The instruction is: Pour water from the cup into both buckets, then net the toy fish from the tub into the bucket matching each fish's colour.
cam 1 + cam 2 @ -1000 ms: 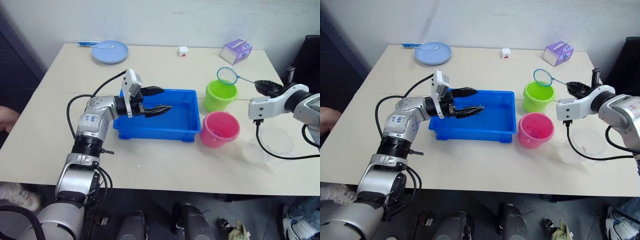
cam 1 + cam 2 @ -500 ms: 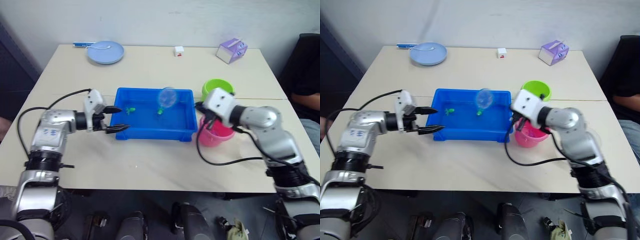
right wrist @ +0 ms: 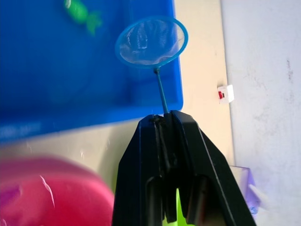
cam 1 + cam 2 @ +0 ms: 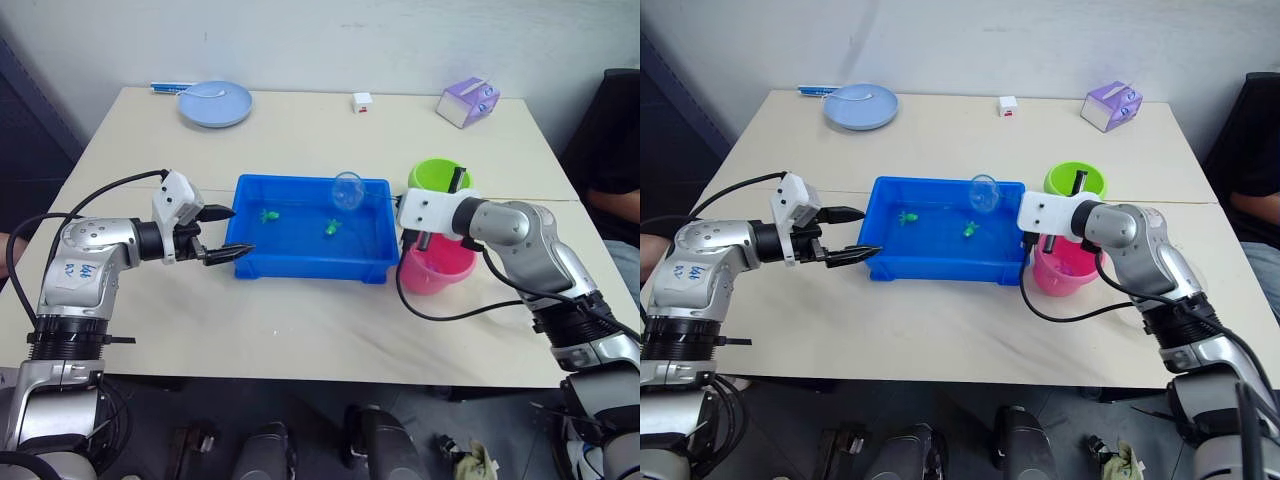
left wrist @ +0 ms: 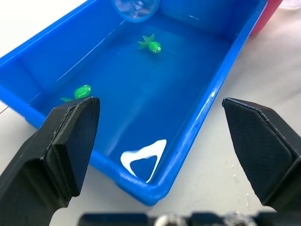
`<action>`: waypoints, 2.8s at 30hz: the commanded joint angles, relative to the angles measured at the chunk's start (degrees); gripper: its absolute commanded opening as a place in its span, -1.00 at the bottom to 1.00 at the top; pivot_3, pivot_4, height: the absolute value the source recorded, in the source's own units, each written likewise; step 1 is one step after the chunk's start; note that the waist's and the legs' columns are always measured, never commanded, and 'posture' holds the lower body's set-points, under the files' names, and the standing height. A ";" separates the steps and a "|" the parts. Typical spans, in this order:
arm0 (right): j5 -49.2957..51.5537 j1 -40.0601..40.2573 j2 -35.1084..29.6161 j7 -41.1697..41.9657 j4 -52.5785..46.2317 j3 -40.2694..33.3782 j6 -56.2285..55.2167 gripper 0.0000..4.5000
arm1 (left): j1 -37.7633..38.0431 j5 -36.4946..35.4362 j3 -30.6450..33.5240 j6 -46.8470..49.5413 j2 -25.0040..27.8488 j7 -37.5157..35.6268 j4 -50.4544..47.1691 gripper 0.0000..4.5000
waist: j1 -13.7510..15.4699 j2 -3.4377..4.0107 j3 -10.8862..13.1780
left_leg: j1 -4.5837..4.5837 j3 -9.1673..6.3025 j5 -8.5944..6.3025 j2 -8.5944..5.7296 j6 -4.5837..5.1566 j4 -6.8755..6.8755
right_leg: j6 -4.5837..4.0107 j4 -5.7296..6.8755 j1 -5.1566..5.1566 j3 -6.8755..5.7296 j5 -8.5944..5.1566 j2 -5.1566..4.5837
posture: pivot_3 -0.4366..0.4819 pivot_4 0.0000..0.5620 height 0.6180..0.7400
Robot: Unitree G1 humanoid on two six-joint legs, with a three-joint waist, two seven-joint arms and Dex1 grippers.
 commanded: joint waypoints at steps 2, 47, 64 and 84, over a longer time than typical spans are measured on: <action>-1.17 -0.16 -0.90 2.06 -0.51 -0.18 -4.06 -0.65 | -0.16 -1.37 0.94 0.30 0.07 0.27 -2.51 1.00 | -0.42 0.00 0.00 | 0.00 0.00 0.00 0.00 0.00 0.00 | 0.00 0.00 0.00 0.01 0.00 0.00 | -0.05 -0.47 0.99; 37.00 13.35 -4.33 -3.02 -34.48 -35.99 56.71 -0.65 | -19.51 -2.93 -3.76 -7.23 -21.92 -4.96 15.79 1.00 | 1.06 -0.01 0.00 | 0.02 0.07 0.00 -0.02 0.00 0.04 | 0.00 0.03 0.01 0.10 0.00 0.31 | -0.05 -0.47 0.99; -16.20 3.21 -24.75 -21.84 4.88 -4.98 -14.64 -0.65 | -15.79 -3.69 -2.69 -4.57 -21.38 -2.25 9.04 1.00 | 0.86 0.01 0.00 | 0.16 0.44 0.00 0.12 -0.03 -0.08 | 0.00 0.00 -0.07 0.42 0.00 0.20 | -0.05 -0.47 0.99; 17.47 5.44 -3.44 0.22 -16.58 -16.26 15.42 -0.65 | -9.97 -0.22 -1.82 -5.66 -9.33 -3.13 11.25 1.00 | 0.83 0.04 0.00 | 0.16 0.36 0.00 0.26 -0.07 -0.05 | 0.00 0.05 -0.06 0.37 0.01 0.31 | -0.05 -0.47 0.99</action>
